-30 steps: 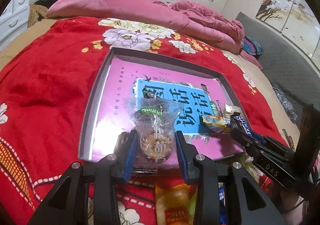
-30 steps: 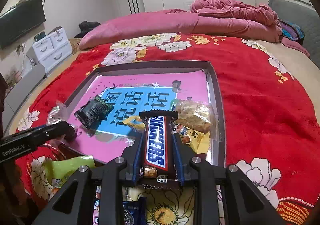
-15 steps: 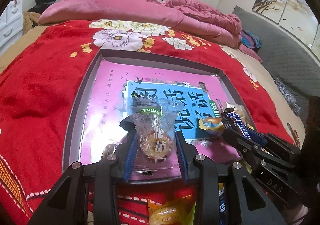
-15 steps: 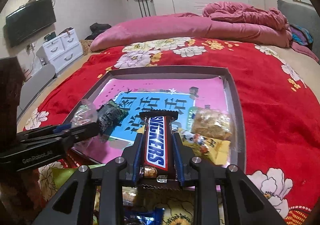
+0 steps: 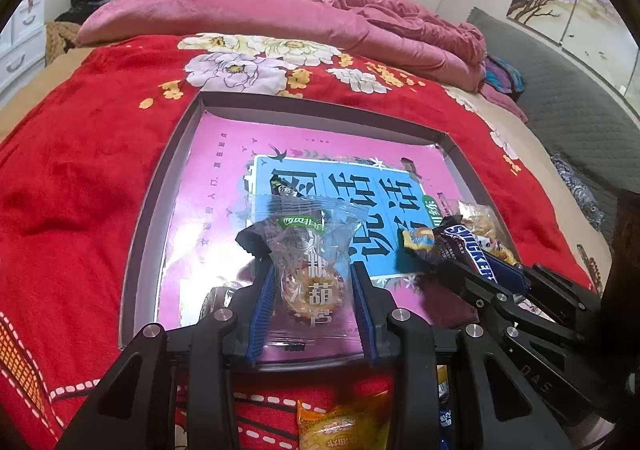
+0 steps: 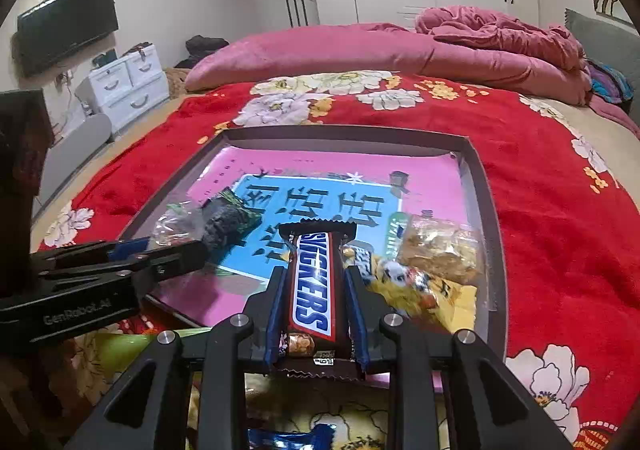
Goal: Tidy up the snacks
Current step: 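Lift the clear cookie bag and Snickers bar and carry both over the pink tray, then open the right tool to drop the Snickers bar while the left tool releases the cookie bag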
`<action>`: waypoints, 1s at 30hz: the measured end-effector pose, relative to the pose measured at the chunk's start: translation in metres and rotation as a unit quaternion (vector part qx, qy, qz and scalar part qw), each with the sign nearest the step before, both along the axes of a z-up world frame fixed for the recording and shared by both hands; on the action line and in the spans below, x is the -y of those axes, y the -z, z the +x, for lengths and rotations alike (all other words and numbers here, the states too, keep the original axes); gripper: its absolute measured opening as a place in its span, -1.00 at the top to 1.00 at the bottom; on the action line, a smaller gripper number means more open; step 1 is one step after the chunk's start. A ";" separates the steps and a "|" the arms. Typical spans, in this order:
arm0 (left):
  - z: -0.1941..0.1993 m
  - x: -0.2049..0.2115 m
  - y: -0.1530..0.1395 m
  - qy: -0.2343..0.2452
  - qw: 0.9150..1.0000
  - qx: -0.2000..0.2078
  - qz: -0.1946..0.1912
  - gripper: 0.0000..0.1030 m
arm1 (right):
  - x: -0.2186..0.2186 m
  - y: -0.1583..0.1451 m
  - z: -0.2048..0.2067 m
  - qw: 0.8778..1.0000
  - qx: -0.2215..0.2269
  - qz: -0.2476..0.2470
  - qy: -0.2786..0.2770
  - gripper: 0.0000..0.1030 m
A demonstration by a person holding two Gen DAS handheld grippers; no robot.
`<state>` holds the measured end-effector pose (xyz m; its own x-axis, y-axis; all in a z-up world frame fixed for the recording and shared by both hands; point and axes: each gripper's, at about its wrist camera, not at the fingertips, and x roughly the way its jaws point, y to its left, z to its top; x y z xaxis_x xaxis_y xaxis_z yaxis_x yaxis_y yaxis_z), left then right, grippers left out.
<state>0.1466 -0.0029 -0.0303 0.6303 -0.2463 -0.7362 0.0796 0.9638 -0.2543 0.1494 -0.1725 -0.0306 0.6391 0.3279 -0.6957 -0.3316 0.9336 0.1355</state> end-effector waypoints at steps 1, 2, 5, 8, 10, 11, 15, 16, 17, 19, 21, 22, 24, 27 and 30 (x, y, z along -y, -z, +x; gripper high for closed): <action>0.000 0.000 0.000 0.000 1.000 0.000 0.000 0.25 | 0.001 0.000 0.000 1.000 0.000 0.000 0.002 0.43; 0.000 0.000 0.000 0.000 1.000 -0.001 0.000 0.25 | 0.001 0.001 0.001 1.000 0.000 -0.001 0.005 0.43; 0.001 0.000 0.001 0.001 1.000 -0.001 0.001 0.25 | 0.003 0.000 0.002 1.000 0.004 -0.004 0.010 0.43; 0.001 0.000 0.001 0.001 1.000 -0.002 0.001 0.24 | 0.003 0.000 0.002 1.000 0.005 -0.006 0.011 0.43; 0.001 0.000 0.002 0.001 1.000 -0.003 0.000 0.23 | 0.003 0.000 0.002 1.000 0.005 -0.006 0.011 0.43; 0.001 0.000 0.002 0.001 1.000 -0.003 0.001 0.23 | 0.003 0.000 0.002 1.000 0.004 -0.006 0.011 0.43; 0.001 0.001 0.002 0.001 1.000 -0.003 0.001 0.23 | 0.003 0.000 0.002 1.000 0.005 -0.004 0.012 0.40; 0.001 0.001 0.002 0.001 1.000 -0.003 0.000 0.23 | 0.004 0.000 0.001 1.000 0.005 -0.003 0.012 0.39; 0.001 0.001 0.002 0.001 1.000 -0.003 0.001 0.23 | 0.004 0.000 0.001 1.000 0.005 -0.002 0.012 0.36; 0.001 0.001 0.002 0.001 1.000 -0.003 -0.001 0.23 | 0.005 0.000 0.000 1.000 0.005 -0.002 0.011 0.34; 0.001 0.001 0.002 0.000 1.000 -0.003 0.001 0.23 | 0.005 -0.001 -0.001 1.000 0.007 -0.003 0.010 0.32; 0.001 0.001 0.002 0.001 1.000 -0.003 0.001 0.23 | 0.006 -0.001 -0.001 1.000 0.008 -0.003 0.010 0.32; 0.001 0.001 0.002 0.002 1.000 -0.004 0.000 0.23 | 0.007 -0.002 -0.001 1.000 0.008 -0.001 0.012 0.29; 0.001 0.001 0.002 0.004 1.000 -0.005 0.001 0.23 | 0.009 -0.003 -0.003 1.000 0.010 0.000 0.012 0.23; 0.001 0.002 0.002 0.004 1.000 -0.006 0.002 0.22 | 0.011 -0.005 -0.005 1.000 0.011 -0.001 0.014 0.21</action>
